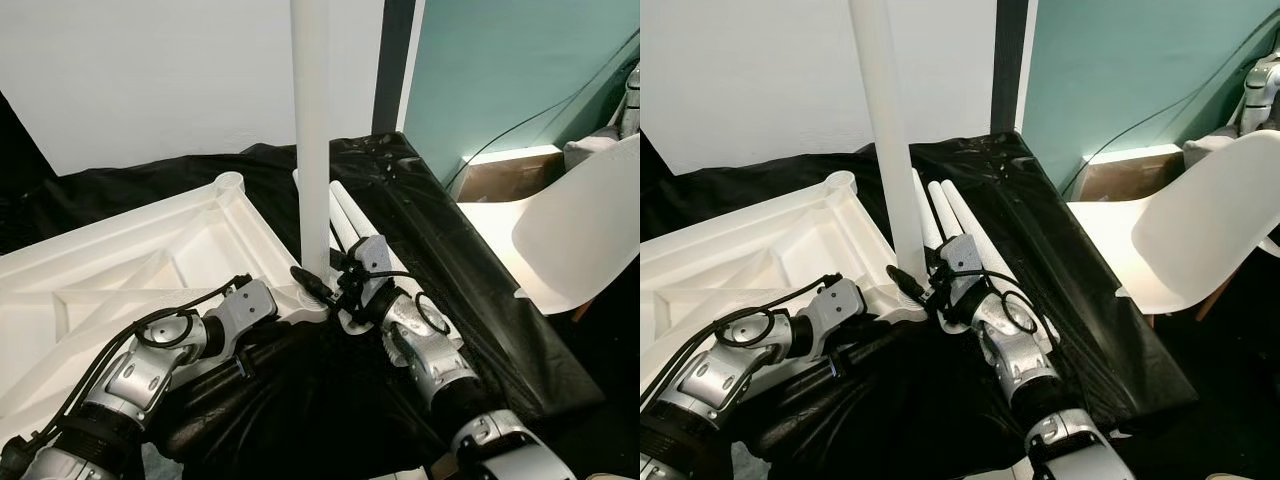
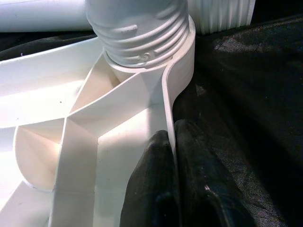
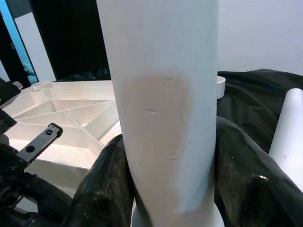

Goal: Building children table

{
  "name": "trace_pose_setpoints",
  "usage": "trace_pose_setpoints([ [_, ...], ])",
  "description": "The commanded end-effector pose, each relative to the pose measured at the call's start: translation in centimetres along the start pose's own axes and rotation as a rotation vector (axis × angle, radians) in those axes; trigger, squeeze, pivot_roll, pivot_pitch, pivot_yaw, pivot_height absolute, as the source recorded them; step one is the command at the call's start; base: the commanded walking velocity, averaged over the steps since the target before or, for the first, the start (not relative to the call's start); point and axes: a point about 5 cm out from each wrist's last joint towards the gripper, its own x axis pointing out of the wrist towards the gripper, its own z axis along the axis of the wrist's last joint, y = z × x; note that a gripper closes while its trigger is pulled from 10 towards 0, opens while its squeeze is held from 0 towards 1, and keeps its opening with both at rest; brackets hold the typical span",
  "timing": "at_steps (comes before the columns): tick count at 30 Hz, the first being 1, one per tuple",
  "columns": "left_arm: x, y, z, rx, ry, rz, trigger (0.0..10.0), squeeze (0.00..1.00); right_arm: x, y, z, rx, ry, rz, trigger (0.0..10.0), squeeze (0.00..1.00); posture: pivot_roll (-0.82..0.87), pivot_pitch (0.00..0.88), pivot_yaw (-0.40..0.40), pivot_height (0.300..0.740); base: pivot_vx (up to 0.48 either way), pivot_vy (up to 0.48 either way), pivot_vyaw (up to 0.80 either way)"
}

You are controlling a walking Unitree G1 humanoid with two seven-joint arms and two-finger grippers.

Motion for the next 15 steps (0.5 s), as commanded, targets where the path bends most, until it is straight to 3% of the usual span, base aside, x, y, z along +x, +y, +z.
trace_pose_setpoints([
  [1,1.1,-3.1,-1.8,-0.03,0.069,-0.213,10.0,0.0,-1.0,-2.2,-0.9,0.026,0.068,-0.156,10.0,0.0,0.09,0.0,0.017,0.74,0.0,0.0,0.0],
  [6,1.1,-3.0,-1.9,-0.028,0.072,-0.214,10.0,0.0,-0.9,-3.4,-0.3,0.013,0.056,-0.175,10.0,0.0,0.08,0.0,0.018,0.74,0.0,0.0,0.0],
  [15,1.2,-2.9,-1.8,-0.026,0.071,-0.215,10.0,0.0,-0.8,-3.3,0.1,-0.009,0.057,-0.209,10.0,0.0,0.08,0.0,0.017,0.74,0.0,0.0,0.8],
])
